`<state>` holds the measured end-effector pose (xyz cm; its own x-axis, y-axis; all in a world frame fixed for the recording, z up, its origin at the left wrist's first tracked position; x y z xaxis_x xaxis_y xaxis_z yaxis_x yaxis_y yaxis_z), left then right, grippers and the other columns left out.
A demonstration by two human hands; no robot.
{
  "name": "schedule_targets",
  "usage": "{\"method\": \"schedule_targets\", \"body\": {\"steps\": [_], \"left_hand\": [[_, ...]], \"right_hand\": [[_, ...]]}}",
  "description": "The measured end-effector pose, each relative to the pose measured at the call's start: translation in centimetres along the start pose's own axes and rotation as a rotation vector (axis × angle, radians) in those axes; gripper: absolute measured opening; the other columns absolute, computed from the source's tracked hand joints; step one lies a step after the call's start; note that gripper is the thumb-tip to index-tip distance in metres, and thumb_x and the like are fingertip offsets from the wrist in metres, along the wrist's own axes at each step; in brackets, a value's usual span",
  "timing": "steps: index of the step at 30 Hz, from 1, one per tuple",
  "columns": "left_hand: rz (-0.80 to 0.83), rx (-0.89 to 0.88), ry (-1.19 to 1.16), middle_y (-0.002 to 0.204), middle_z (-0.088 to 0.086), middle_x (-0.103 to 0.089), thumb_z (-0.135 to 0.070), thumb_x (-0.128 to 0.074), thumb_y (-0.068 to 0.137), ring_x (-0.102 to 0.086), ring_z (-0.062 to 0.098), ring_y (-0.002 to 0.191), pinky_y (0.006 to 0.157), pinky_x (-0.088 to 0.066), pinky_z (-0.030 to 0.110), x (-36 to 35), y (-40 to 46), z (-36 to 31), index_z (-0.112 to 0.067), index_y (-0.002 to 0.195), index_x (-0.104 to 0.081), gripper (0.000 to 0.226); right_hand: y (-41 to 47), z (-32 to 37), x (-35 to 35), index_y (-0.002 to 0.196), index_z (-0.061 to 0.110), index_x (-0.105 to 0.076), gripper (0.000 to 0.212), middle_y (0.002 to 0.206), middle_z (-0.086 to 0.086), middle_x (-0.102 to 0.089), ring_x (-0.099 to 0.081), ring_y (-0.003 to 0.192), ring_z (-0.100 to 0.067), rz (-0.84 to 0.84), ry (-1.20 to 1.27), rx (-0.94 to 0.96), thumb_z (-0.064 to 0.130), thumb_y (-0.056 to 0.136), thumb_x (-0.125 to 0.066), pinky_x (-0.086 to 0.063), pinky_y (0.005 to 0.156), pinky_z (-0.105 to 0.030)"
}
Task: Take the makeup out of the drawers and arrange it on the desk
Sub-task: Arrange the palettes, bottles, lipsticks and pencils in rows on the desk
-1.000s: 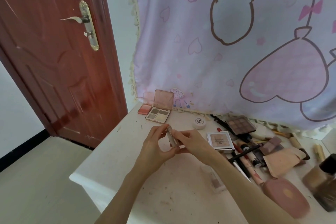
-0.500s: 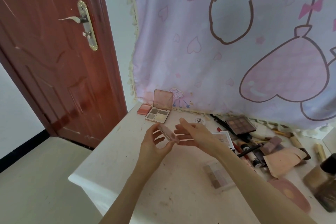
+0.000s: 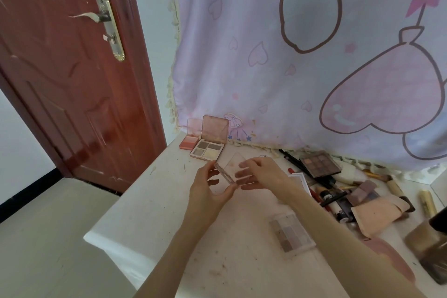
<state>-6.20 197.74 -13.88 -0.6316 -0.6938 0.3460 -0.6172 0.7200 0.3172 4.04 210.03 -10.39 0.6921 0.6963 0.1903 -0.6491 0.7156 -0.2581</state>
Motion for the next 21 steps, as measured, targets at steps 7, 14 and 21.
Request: {"method": "schedule_targets", "body": {"steps": [7, 14, 21], "left_hand": [[-0.071, 0.066, 0.238, 0.126, -0.003, -0.048, -0.044, -0.069, 0.076, -0.042, 0.013, 0.118, 0.096, -0.036, 0.024, -0.7, 0.4, 1.0, -0.016, 0.131, -0.042, 0.068], [-0.054, 0.107, 0.765, 0.131, -0.001, -0.036, -0.069, -0.05, 0.074, -0.025, 0.021, 0.122, 0.096, -0.02, 0.034, -2.4, 2.6, 1.8, -0.021, 0.122, -0.05, 0.068], [-0.052, 0.085, 0.833, 0.124, -0.002, -0.038, -0.064, -0.046, 0.08, -0.033, 0.019, 0.114, 0.092, -0.02, 0.031, -3.5, 4.2, 2.3, -0.022, 0.128, -0.042, 0.063]], "right_hand": [[2.6, 1.1, 1.1, 0.087, 0.003, -0.059, 0.022, 0.068, -0.008, -0.07, -0.068, 0.054, -0.019, -0.114, -0.04, -0.01, 0.009, 0.095, -0.039, -0.054, 0.049, -0.023], [6.2, 2.8, 2.0, 0.099, -0.002, -0.058, 0.021, 0.084, -0.017, -0.067, -0.061, 0.059, -0.021, -0.144, -0.156, -0.027, 0.008, 0.096, -0.04, -0.053, 0.051, -0.023], [9.8, 3.1, 2.2, 0.093, 0.003, -0.055, 0.019, 0.086, -0.019, -0.064, -0.057, 0.059, -0.021, -0.145, -0.233, -0.011, 0.004, 0.096, -0.036, -0.05, 0.055, -0.027]]}}
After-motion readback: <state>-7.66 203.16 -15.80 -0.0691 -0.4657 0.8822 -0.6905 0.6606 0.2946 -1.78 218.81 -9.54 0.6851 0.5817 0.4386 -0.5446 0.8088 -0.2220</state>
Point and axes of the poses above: each hand's wrist, its own y-axis towards the middle knuckle, its own x-axis out of the back of the hand, z = x × y, the point moved 1 cm from there along y, towards the middle knuckle
